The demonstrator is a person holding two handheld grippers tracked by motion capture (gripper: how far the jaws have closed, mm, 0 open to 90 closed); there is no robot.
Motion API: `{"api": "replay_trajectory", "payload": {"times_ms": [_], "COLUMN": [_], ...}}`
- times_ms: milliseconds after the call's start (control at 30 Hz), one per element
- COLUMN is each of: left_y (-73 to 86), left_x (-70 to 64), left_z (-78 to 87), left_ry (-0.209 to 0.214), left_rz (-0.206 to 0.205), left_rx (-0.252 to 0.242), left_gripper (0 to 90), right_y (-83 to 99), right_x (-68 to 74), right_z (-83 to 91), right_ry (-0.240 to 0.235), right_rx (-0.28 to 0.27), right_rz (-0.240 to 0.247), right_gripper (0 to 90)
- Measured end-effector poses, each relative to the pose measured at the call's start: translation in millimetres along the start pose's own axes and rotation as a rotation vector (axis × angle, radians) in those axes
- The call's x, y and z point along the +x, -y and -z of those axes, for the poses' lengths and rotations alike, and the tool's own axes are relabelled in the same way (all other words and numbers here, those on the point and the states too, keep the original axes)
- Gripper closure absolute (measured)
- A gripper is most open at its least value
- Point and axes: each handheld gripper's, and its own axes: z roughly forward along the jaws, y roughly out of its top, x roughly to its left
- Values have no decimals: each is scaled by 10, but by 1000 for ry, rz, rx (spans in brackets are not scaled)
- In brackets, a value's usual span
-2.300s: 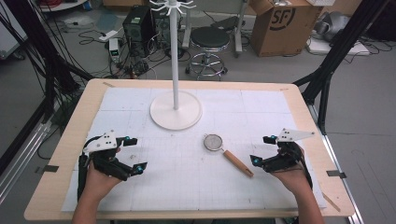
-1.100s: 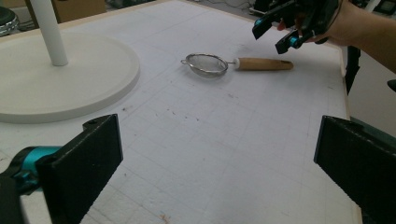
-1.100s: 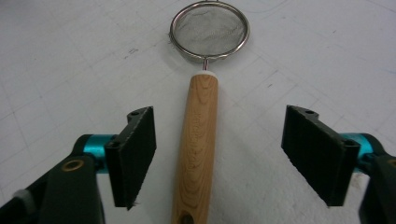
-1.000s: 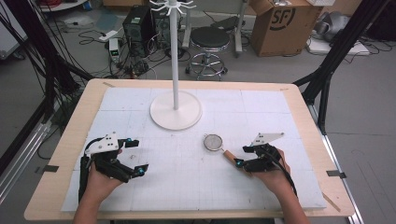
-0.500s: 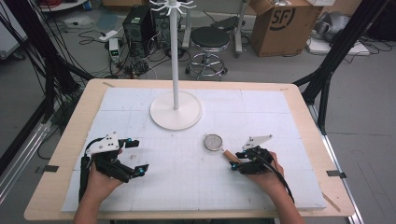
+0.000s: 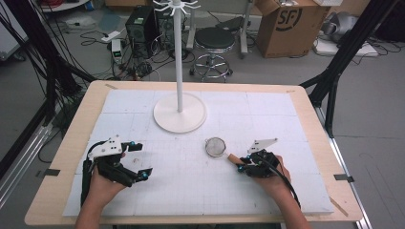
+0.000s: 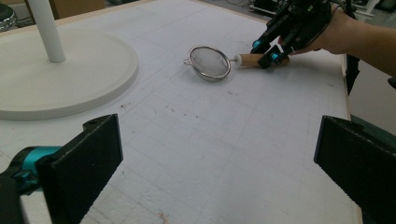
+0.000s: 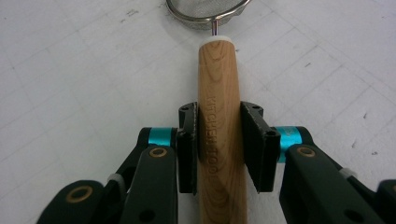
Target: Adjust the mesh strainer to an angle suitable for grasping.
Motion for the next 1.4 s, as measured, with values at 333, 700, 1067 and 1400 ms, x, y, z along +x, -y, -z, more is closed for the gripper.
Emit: {"api": "replay_trajectory", "payload": {"times_ms": [333, 700, 1067, 1400], "left_y": [2, 3, 5, 7], "left_x": [2, 2, 2, 3], "left_z": [-11, -13, -10, -22], "left_ry": [3, 3, 6, 3], "left_rz": [-1, -1, 1, 3], "left_rx": [5, 8, 7, 9], "left_gripper": [17, 17, 17, 17], "right_y": [-5, -129, -247, -296], "right_x": [20, 262, 543, 706], "right_z": [15, -106, -230, -304], "right_ry": [-28, -133, -238, -305], "right_rx": [-8, 0, 6, -5], "right_rz": [-5, 92, 189, 255], "right_gripper": [699, 700, 699, 699]}}
